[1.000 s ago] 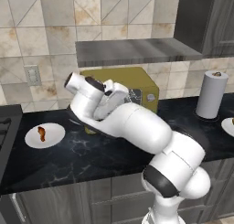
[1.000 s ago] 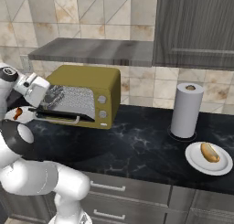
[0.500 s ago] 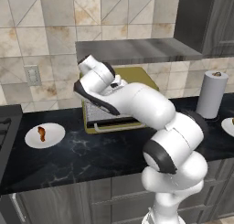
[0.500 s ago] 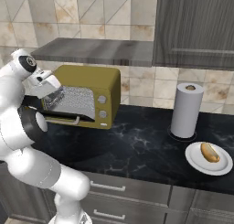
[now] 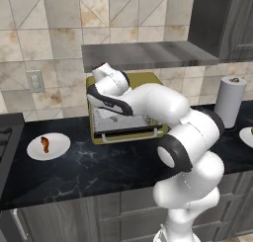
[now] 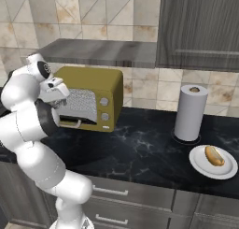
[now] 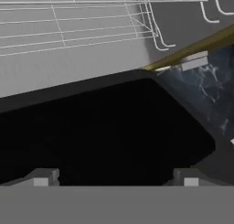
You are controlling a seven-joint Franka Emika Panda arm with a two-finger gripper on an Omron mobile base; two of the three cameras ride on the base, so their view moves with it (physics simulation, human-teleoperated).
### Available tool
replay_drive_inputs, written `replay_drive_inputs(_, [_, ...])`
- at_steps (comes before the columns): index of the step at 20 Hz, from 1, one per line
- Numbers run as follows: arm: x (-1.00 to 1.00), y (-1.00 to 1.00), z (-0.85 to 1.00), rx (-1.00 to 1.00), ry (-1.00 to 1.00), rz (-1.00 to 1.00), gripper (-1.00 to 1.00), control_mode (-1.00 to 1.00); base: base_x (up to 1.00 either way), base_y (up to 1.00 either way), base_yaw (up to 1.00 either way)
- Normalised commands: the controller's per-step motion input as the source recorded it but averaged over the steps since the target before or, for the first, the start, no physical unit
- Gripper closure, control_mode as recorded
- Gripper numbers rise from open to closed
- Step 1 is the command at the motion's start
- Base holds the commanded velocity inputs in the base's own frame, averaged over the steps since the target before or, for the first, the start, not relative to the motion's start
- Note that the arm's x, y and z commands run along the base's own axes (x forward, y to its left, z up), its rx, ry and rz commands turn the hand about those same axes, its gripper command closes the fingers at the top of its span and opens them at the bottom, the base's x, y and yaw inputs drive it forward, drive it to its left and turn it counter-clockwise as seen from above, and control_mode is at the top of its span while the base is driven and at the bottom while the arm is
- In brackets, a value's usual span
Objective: Open the toaster oven door. Place the hotdog bun on the top rack in the toaster oven and place the chicken drumstick on the bottom rack.
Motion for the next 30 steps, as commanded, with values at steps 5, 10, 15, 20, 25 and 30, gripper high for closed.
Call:
replay_drive_inputs(5, [0.06, 0.00, -0.47, 0.13, 0.06, 0.05, -1.00, -1.00, 0.00, 0.00, 0.00])
replay_drive_inputs(10, [-0.06, 0.01, -0.55, 0.13, 0.05, 0.05, -1.00, -1.00, 0.00, 0.00, 0.00])
replay_drive_inputs(15, [-0.18, 0.00, -0.60, 0.13, 0.05, 0.04, -1.00, -1.00, 0.00, 0.00, 0.00])
replay_drive_inputs(20, [-0.14, 0.00, -0.63, 0.12, 0.05, 0.02, -1.00, -1.00, 0.00, 0.00, 0.00])
replay_drive_inputs(25, [-0.25, 0.00, -0.76, 0.08, 0.01, 0.01, -1.00, -1.00, 0.00, 0.00, 0.00])
replay_drive_inputs(30, [-0.19, 0.00, -0.66, 0.03, -0.02, 0.00, -1.00, -1.00, 0.00, 0.00, 0.00])
